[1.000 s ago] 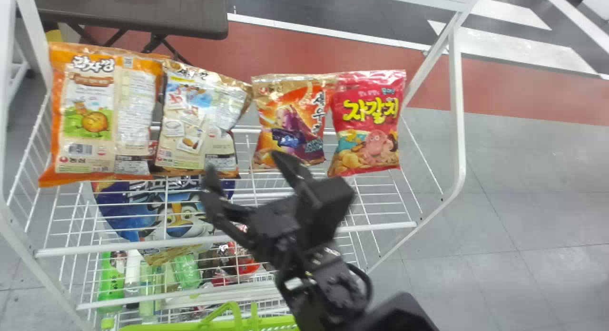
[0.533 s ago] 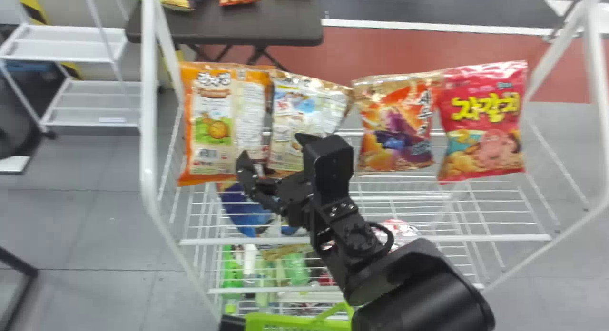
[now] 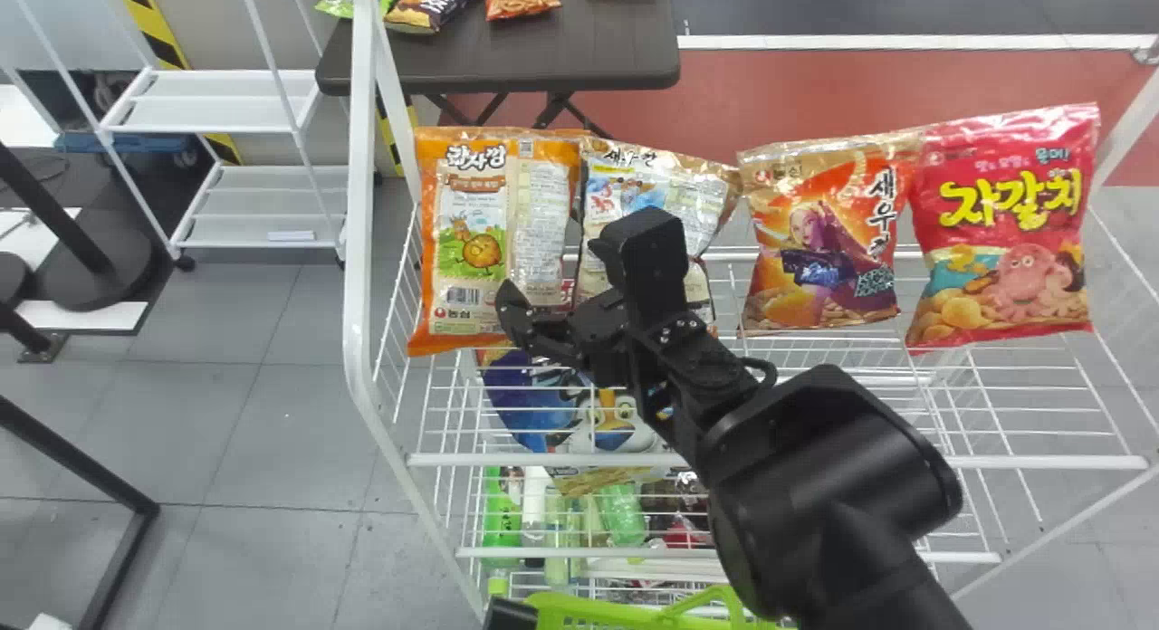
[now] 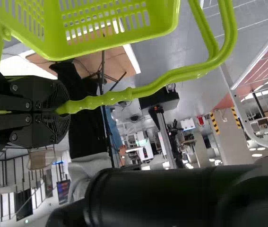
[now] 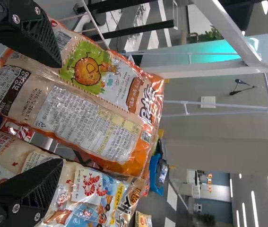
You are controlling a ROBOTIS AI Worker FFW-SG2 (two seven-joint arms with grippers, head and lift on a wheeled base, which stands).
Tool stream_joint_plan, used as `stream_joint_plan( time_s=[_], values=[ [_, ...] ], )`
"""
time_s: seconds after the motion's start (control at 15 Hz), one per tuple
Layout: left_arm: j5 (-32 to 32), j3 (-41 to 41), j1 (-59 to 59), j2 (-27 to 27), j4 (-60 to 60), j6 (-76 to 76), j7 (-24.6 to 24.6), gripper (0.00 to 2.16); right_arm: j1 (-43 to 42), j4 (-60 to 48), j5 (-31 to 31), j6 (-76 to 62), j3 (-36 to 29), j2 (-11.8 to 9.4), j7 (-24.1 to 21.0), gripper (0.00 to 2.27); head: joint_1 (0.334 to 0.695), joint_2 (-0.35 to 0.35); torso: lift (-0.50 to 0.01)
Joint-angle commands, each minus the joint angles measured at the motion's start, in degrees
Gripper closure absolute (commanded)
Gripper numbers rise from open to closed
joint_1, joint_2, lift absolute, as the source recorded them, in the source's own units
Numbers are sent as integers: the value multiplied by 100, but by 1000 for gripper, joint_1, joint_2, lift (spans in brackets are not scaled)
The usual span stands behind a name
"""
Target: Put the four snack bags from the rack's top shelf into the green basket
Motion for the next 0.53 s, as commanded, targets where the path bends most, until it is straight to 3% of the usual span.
stream_joint_plan(
  time_s=[0.0,0.13,0.2,0.27,0.33,0.4,0.47],
  values=[
    [0,-4,-3,2,6,0,4,2145,-308,371,7,50,22,5,100,110,695,56,0],
    [44,-13,-29,11,15,0,4,2145,-528,626,-2,50,31,5,267,154,695,58,0],
    [123,-13,-64,11,32,18,-5,2145,-616,679,7,68,49,5,347,296,695,59,0],
    [404,31,-126,2,103,88,-75,2142,-616,661,7,261,66,5,461,903,695,60,0],
    [642,-31,-222,2,234,387,-269,2142,-502,433,-2,578,110,5,557,1717,695,61,0],
    [650,-118,-293,46,287,404,-295,2142,-484,336,68,648,110,5,628,2037,695,61,0],
    [580,-118,-293,20,278,404,-251,2142,-511,257,138,947,128,5,856,2209,695,60,0]
  ],
)
